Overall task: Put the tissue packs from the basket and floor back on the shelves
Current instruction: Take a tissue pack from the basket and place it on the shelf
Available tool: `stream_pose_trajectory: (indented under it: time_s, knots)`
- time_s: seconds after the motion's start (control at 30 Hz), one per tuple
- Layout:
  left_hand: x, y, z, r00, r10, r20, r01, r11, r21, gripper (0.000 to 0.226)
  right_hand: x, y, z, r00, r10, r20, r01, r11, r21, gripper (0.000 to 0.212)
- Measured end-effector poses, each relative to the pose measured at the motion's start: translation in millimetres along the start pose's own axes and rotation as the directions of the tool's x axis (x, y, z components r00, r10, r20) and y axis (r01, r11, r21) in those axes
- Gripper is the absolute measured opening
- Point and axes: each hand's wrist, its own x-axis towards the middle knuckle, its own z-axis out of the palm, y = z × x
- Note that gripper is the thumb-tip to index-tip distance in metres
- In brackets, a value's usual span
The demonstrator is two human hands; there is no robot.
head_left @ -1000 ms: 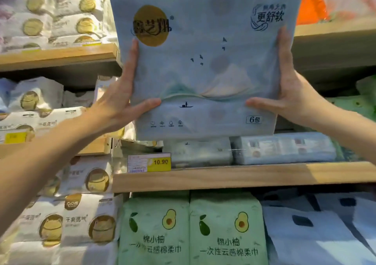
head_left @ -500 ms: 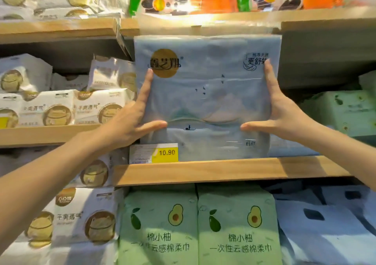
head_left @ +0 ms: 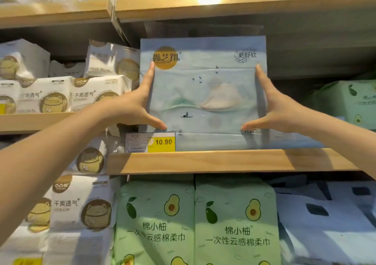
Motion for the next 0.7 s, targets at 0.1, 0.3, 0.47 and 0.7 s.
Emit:
stream_pose_trajectory:
  time_s: [0.1, 0.3, 0.47, 0.7]
  knots:
    - [5, 0, -1, 0.999, -0.040, 0.016, 0.040, 0.999, -0.006, 0.141, 1, -1, -1, 0.998, 0.048, 0.034, -0.048, 0.999, 0.001, 0.124]
    - [10, -1, 5, 0.995, -0.100, 0.007, 0.099, 0.992, 0.075, 0.140, 7, -4, 6, 0.989, 0.141, 0.044, -0.134, 0.981, -0.139, 0.125]
    - [18, -4, 14, 0.984, -0.178, 0.007, 0.177, 0.980, 0.087, 0.135, 19, 1, 5, 0.969, 0.235, 0.080, -0.211, 0.949, -0.233, 0.121]
    - [29, -12, 24, 0.963, -0.268, -0.001, 0.265, 0.952, 0.150, 0.131, 33, 11, 11, 0.962, 0.261, 0.081, -0.232, 0.936, -0.263, 0.116]
